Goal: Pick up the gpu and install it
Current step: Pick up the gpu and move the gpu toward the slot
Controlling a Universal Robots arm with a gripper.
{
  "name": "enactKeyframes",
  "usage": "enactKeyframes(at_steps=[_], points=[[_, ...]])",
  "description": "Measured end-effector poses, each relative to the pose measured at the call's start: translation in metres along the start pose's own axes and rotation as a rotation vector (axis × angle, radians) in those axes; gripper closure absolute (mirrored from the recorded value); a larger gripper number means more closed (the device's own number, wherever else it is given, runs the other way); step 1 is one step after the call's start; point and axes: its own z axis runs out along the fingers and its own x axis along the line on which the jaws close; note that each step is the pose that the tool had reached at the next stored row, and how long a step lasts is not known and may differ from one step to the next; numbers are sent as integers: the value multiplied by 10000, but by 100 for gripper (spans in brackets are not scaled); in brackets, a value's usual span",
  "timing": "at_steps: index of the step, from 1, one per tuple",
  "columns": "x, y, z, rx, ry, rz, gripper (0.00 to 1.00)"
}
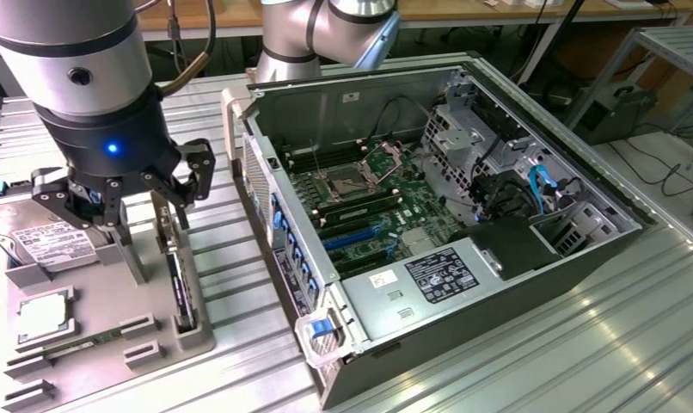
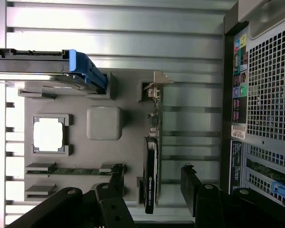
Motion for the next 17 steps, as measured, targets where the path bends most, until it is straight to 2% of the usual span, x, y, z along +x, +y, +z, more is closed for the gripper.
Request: enactKeyframes(at_steps=[17], points=[[2,-3,71,0,0,0,40]])
